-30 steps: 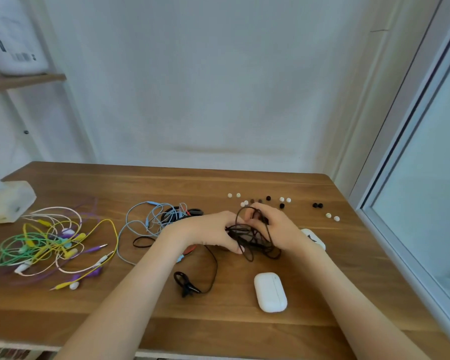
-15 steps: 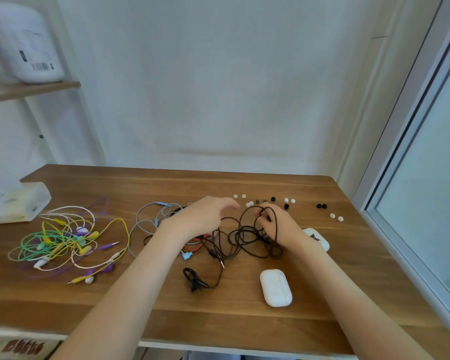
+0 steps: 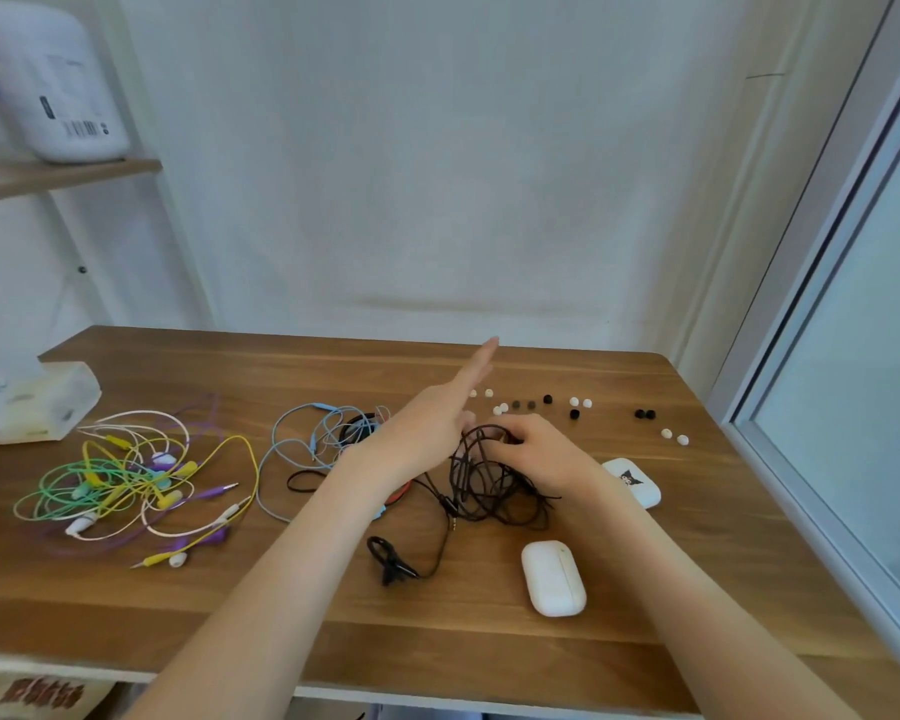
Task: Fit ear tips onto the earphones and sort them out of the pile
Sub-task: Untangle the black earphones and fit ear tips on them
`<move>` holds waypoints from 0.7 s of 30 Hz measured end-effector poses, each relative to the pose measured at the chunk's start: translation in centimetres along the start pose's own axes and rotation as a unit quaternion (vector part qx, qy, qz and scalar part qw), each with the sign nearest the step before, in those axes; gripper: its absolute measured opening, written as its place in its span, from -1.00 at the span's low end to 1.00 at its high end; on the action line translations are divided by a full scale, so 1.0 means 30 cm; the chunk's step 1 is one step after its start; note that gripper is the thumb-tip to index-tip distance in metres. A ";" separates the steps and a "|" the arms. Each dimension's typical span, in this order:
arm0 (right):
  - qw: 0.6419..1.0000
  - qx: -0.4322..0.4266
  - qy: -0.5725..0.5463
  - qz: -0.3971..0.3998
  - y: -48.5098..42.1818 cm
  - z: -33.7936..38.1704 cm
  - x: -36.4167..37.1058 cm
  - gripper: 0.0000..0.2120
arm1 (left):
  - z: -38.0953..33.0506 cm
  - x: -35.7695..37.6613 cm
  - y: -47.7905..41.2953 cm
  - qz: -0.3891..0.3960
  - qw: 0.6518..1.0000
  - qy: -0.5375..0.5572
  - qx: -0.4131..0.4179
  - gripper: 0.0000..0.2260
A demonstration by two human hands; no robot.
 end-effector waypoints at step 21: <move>0.948 0.081 -0.304 -0.038 -0.016 -0.047 0.045 -0.74 | -0.024 0.111 -0.074 -0.097 0.994 -0.033 0.026 -0.67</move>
Point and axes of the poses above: each hand's wrist, its own y-axis away from the middle knuckle, its own x-axis out of the palm, z = x × y, the point moved 4 cm from there along -y, towards the middle knuckle, and after that the axes turned 12 degrees about -x, right-handed, at the moved point
